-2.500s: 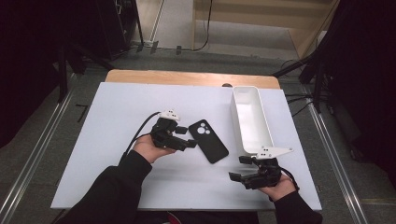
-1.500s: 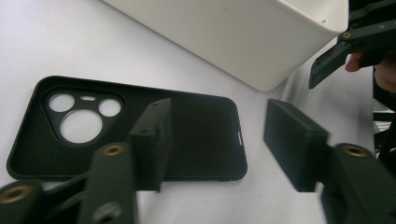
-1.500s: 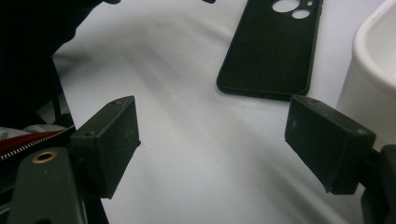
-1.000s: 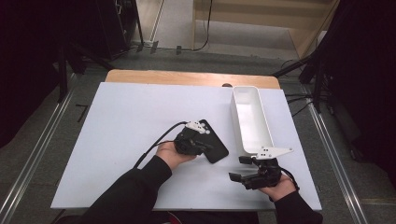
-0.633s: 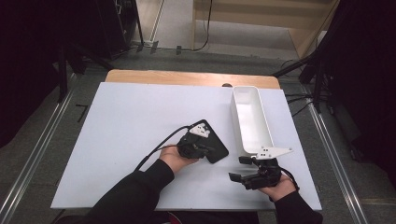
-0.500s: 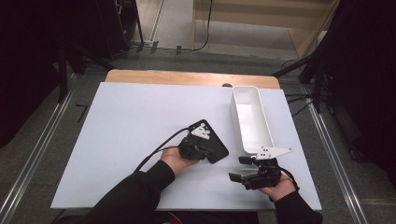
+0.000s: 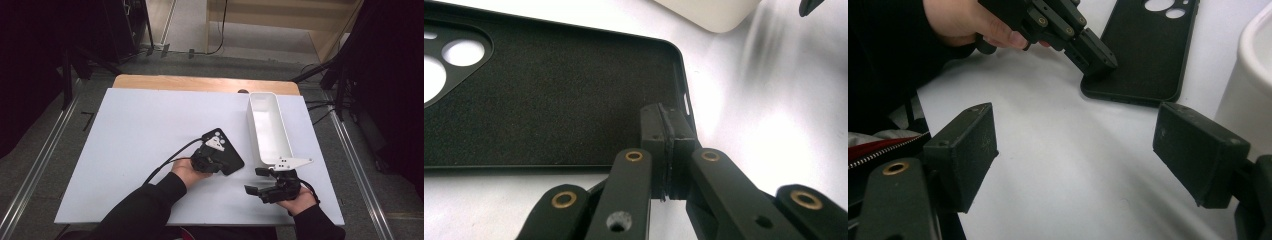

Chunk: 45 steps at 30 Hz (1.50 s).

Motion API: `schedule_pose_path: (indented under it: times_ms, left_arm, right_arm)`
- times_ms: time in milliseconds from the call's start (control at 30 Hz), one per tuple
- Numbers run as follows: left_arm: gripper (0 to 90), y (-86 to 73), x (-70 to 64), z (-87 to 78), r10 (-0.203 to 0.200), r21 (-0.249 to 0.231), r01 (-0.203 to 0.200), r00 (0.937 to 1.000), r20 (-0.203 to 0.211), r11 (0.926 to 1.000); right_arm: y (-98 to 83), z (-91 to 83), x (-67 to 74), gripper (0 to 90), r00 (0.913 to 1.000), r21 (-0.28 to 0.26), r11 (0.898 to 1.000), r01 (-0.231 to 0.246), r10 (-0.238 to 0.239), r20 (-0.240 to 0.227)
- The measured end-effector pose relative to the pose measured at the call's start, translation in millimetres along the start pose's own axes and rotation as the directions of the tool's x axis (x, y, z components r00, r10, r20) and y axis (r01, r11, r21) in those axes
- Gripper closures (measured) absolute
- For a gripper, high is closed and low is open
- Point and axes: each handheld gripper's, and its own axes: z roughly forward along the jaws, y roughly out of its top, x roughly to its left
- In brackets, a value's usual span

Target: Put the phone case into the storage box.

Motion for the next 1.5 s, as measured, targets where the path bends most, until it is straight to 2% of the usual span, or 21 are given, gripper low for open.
schedule_pose_path:
  times_ms: [33,233,367,400,733,967,1033,1167,1267,1500]
  left_arm:
    - [89.0,-0.3,0.3,-1.0,0.005,0.007,-0.005,1.0,-0.002,1.0]
    - [89.1,-7.0,5.5,-10.9,-0.021,0.008,0.021,0.9997,-0.01,0.9997]
    - [89.1,-9.0,7.0,-14.5,-0.026,0.016,0.027,0.9996,-0.012,0.9995]
    - [89.1,-9.8,8.0,-17.0,-0.016,0.03,0.016,0.9998,-0.014,0.9994]
    - [89.0,-17.3,13.6,-30.0,-0.03,0.049,0.031,0.9989,-0.035,0.9983]
    - [88.9,-24.9,21.3,-43.4,-0.057,0.066,0.06,0.997,-0.053,0.996]
    - [88.9,-25.7,22.6,-45.5,-0.053,0.072,0.057,0.9968,-0.06,0.9958]
    - [88.9,-33.0,28.5,-54.6,-0.082,0.073,0.086,0.9948,-0.06,0.9936]
    - [89.0,-36.3,30.1,-60.1,-0.074,0.081,0.08,0.9945,-0.075,0.9935]
    - [88.9,-44.4,39.6,-72.5,-0.093,0.077,0.101,0.9903,-0.104,0.9919]
  right_arm:
    - [0.0,-0.1,0.0,16.1,1.0,0.0,1.0,-0.001,0.001,-0.001]
    - [-0.1,-0.5,-0.2,16.1,1.0,-0.005,1.0,0.003,-0.003,0.006]
    - [0.2,-0.2,0.2,16.1,1.0,-0.003,1.0,0.002,-0.002,0.004]
    - [0.2,-0.1,0.4,16.1,1.0,-0.003,1.0,0.001,-0.001,0.004]
    - [0.1,-0.1,0.5,16.1,1.0,0.001,1.0,-0.001,0.001,0.003]
    - [0.2,0.2,0.4,16.1,1.0,0.0,1.0,0.001,-0.001,0.001]
    - [0.3,0.3,0.4,16.1,1.0,0.001,1.0,0.001,-0.001,0.0]
    - [0.3,0.2,0.7,16.1,1.0,-0.002,1.0,0.001,-0.001,0.002]
    - [0.4,0.4,0.5,16.1,1.0,0.0,1.0,0.002,-0.002,0.002]
    - [0.3,1.3,-0.1,16.1,1.0,0.001,1.0,0.001,-0.001,0.007]
